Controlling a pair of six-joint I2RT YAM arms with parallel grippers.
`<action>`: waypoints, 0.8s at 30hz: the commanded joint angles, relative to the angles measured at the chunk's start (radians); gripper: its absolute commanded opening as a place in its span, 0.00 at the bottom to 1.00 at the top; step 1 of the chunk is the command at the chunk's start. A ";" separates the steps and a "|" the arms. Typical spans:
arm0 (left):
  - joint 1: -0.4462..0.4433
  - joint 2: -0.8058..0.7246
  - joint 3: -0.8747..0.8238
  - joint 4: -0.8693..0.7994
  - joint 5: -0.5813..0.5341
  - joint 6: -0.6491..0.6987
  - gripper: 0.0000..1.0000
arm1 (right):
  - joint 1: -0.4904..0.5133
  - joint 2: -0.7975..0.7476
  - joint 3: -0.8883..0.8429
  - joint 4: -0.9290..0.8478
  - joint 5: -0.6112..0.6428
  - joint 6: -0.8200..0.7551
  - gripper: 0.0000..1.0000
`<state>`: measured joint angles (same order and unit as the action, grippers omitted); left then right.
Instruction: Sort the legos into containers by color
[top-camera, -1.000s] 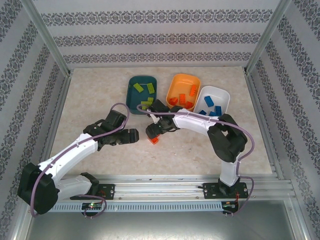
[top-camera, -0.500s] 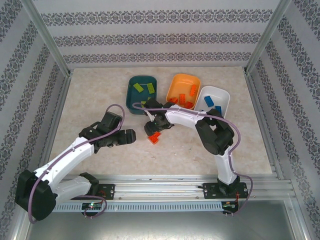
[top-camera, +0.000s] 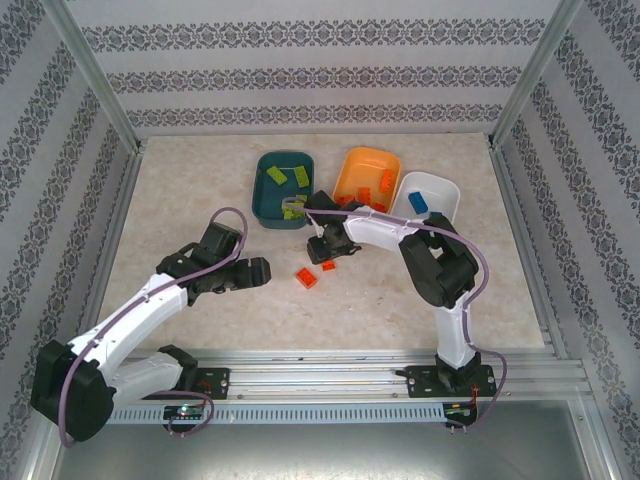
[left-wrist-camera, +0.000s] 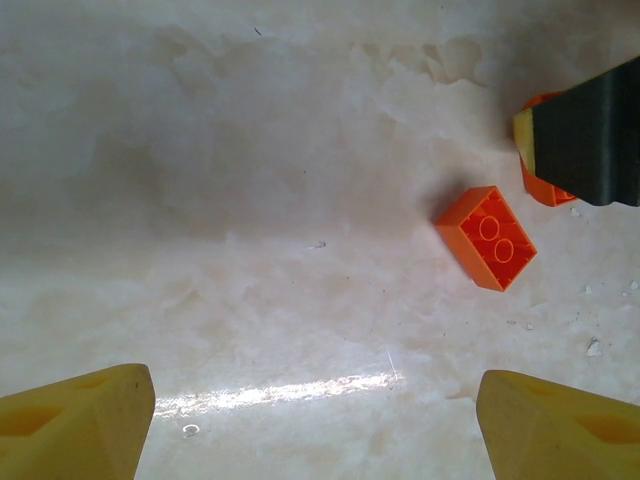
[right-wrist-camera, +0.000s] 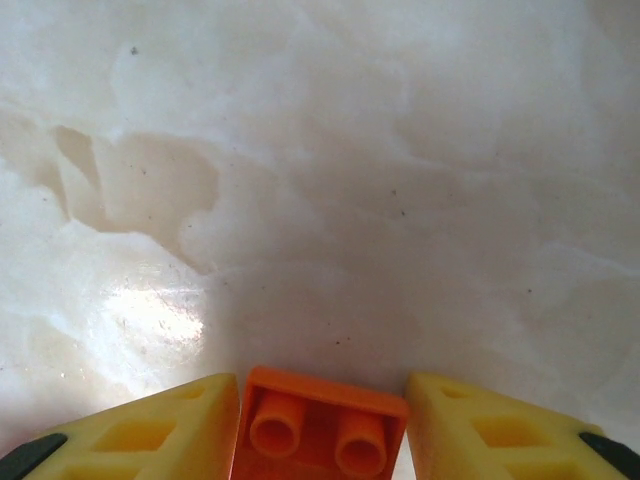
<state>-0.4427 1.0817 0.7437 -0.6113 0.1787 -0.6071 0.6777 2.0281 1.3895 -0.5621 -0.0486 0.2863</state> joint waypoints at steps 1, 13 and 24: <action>0.011 0.012 -0.002 0.044 0.029 0.007 0.84 | -0.005 -0.034 -0.062 -0.041 0.015 0.028 0.48; 0.012 0.040 0.006 0.075 0.067 0.012 0.84 | -0.007 -0.280 -0.295 0.059 0.039 0.080 0.26; -0.016 0.088 0.008 0.156 0.138 0.019 0.84 | -0.115 -0.615 -0.346 0.021 -0.032 0.086 0.27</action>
<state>-0.4458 1.1641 0.7437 -0.5056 0.2893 -0.6067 0.5987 1.4696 1.0504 -0.5098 -0.0505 0.3611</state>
